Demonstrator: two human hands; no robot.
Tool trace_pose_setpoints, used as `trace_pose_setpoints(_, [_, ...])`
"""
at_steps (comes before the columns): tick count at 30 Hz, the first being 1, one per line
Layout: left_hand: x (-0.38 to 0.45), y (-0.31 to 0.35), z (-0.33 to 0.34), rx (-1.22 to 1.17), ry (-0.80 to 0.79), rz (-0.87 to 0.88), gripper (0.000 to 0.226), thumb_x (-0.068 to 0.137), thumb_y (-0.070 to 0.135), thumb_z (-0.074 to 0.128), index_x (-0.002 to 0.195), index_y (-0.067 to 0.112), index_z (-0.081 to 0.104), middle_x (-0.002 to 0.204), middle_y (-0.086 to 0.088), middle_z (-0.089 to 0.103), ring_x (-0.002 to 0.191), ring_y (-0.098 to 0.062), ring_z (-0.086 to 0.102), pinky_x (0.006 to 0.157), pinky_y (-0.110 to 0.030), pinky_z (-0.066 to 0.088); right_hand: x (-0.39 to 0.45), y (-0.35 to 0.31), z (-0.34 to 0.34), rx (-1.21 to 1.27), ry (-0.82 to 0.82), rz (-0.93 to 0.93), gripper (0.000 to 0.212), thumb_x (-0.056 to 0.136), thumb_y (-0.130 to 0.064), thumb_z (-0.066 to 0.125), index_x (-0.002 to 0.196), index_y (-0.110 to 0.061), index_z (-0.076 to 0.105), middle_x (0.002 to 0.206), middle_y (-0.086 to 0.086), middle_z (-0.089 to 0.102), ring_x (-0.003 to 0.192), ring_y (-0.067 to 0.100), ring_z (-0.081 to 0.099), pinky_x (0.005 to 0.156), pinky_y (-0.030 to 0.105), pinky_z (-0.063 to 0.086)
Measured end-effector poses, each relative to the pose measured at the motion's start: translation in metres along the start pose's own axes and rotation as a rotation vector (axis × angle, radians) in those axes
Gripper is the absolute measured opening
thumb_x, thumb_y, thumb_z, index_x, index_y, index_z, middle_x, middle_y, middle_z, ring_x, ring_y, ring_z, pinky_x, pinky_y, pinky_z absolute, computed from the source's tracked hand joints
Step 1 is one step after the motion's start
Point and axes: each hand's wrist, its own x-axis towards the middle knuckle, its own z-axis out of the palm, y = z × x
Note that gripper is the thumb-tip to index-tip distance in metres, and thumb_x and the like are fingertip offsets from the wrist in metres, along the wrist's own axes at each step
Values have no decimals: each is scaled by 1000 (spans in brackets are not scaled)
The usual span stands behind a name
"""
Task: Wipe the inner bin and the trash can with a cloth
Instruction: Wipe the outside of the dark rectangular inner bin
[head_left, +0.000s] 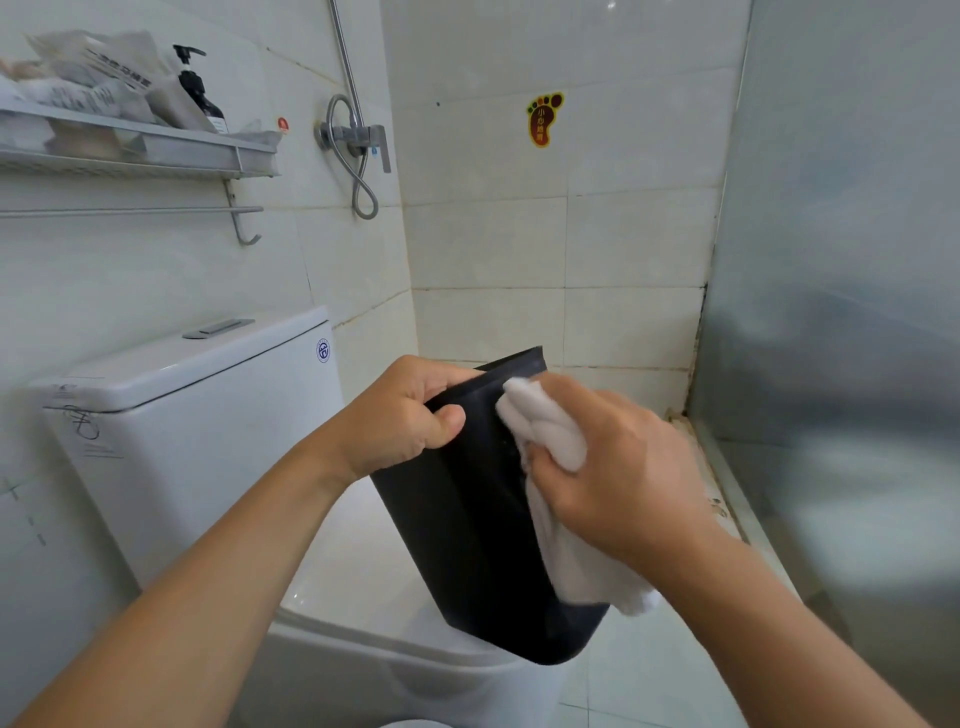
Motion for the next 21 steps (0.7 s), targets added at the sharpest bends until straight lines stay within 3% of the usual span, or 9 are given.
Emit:
trace_pose_setpoints(2, [-1, 0, -1, 10, 14, 32, 45, 84, -2, 49, 121, 7, 72, 116, -11, 76, 114, -26, 70, 93, -32, 54, -8, -4, -1, 56, -94, -83, 40, 89, -51, 57, 128, -46, 50, 88, -9, 62, 75, 17, 59, 60, 38, 51])
trace_pose_setpoints(6, [-2, -1, -2, 46, 41, 56, 26, 95, 10, 57, 112, -4, 70, 106, -30, 69, 103, -46, 65, 92, -56, 51, 0, 1, 4, 97, -79, -86, 45, 84, -56, 50, 129, -49, 51, 85, -11, 62, 74, 14, 58, 60, 35, 51])
trace_pose_setpoints(9, [-2, 0, 2, 36, 112, 45, 25, 97, 13, 55, 105, -6, 70, 99, -33, 67, 90, -36, 66, 84, -48, 53, 7, 8, 9, 99, -25, -18, 46, 85, -52, 60, 130, -48, 51, 87, -11, 65, 76, 15, 61, 62, 34, 50])
trace_pose_setpoints(14, [3, -4, 7, 227, 211, 27, 23, 82, 14, 61, 99, 4, 73, 88, -21, 70, 85, -41, 65, 77, -50, 55, 15, 14, 16, 114, 4, 114, 41, 89, -46, 66, 128, -43, 53, 86, -10, 66, 78, 18, 62, 62, 34, 48])
trace_pose_setpoints(15, [3, -4, 7, 235, 218, 19, 26, 81, 14, 61, 102, 9, 75, 89, -15, 72, 84, -35, 67, 77, -48, 57, 13, 12, 17, 124, 8, 120, 40, 90, -46, 65, 128, -43, 52, 85, -10, 66, 78, 18, 62, 62, 35, 49])
trace_pose_setpoints(18, [3, -4, 5, 206, 231, 24, 44, 79, 12, 61, 120, 24, 72, 104, 10, 77, 94, -11, 73, 79, -21, 56, 0, 6, 14, 120, -24, 51, 42, 90, -47, 64, 129, -44, 50, 87, -9, 63, 77, 18, 60, 63, 37, 50])
trace_pose_setpoints(21, [1, -2, 3, 206, 233, 48, 51, 80, 7, 60, 128, 22, 71, 111, 13, 77, 105, -9, 72, 86, -17, 54, -9, -2, 7, 82, -106, -79, 39, 88, -49, 60, 125, -40, 51, 87, -6, 62, 73, 20, 61, 61, 42, 53])
